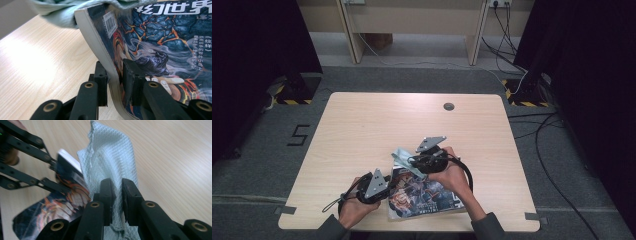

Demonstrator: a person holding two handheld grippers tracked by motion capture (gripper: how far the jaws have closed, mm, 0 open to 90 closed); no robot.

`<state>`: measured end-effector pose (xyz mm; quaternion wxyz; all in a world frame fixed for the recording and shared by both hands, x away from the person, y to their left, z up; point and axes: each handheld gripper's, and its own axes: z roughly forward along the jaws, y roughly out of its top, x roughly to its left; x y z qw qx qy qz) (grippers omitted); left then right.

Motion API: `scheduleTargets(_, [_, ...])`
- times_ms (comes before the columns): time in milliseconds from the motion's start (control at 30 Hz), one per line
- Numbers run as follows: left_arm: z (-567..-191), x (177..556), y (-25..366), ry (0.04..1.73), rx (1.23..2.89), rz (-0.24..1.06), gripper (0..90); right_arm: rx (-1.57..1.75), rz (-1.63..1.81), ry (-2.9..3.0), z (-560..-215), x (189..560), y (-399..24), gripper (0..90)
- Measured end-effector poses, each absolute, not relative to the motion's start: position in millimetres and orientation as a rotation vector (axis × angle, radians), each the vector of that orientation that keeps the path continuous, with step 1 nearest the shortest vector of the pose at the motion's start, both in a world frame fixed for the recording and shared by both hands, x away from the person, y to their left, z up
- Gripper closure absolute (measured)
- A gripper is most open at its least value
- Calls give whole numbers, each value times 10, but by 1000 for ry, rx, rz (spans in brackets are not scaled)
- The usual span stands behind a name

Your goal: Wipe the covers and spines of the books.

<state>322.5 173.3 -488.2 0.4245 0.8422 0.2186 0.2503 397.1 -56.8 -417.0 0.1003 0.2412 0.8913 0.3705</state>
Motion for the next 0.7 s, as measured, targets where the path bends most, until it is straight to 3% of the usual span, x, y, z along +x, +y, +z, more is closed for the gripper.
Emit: scheduleTargets(700, [-4878, 3221, 1738, 535, 2107, 637, 734, 970, 969, 2581, -4449, 4282, -1187, 798])
